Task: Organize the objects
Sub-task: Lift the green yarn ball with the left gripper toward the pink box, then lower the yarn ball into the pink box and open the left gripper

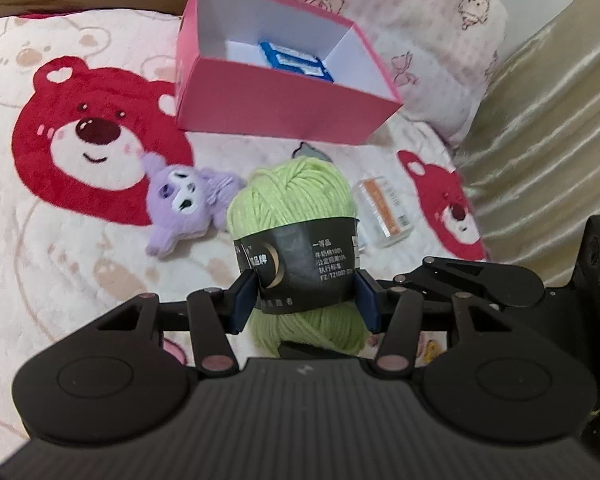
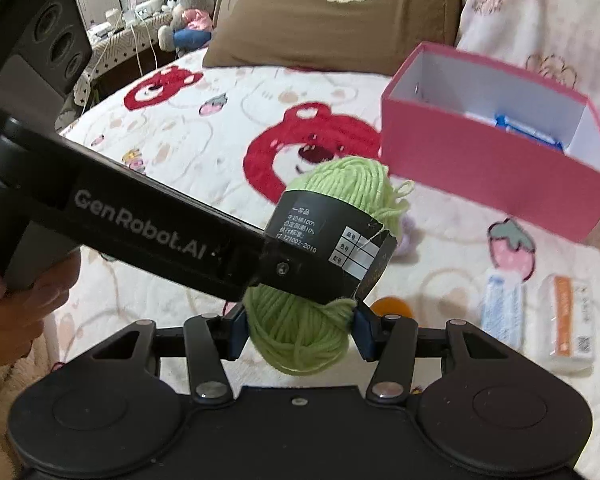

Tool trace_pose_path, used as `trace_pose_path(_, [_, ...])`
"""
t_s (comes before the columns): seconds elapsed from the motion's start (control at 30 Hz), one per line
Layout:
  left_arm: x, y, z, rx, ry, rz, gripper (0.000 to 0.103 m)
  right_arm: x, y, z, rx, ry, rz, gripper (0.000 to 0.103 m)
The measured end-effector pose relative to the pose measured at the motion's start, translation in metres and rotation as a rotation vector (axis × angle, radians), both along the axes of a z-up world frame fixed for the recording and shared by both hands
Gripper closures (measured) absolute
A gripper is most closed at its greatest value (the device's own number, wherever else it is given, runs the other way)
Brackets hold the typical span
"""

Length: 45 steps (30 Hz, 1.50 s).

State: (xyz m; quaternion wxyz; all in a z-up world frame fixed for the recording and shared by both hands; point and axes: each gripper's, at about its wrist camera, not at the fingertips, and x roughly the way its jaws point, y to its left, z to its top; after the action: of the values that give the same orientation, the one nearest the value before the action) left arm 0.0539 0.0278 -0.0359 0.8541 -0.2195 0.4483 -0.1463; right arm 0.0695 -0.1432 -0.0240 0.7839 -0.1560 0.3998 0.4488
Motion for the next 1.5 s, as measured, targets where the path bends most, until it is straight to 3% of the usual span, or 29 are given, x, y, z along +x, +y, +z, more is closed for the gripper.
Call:
trace_pose_path(0.17, [0.011,-0.003,0.015,-0.023,0.027,-0.001,0.052,0.016,-0.009,0.021,0.015,0.048,0.002,0.047])
trace_pose_path(0.6, [0.04,-0.007,0.063,0.007,0.023,-0.036,0.051,0.049,-0.009,0.065,0.009,0.128,-0.025,0.046])
trace_pose_path(1.03, [0.081,-0.008,0.091,0.004,0.006,-0.037,0.051,0.08,0.0,0.098,-0.036,0.066,-0.048,0.046])
trace_pose_path(1.5, [0.136,0.01,0.097,-0.069,0.015,0.009,0.05,0.126,0.009,0.112,0.039,0.002,-0.038,0.046])
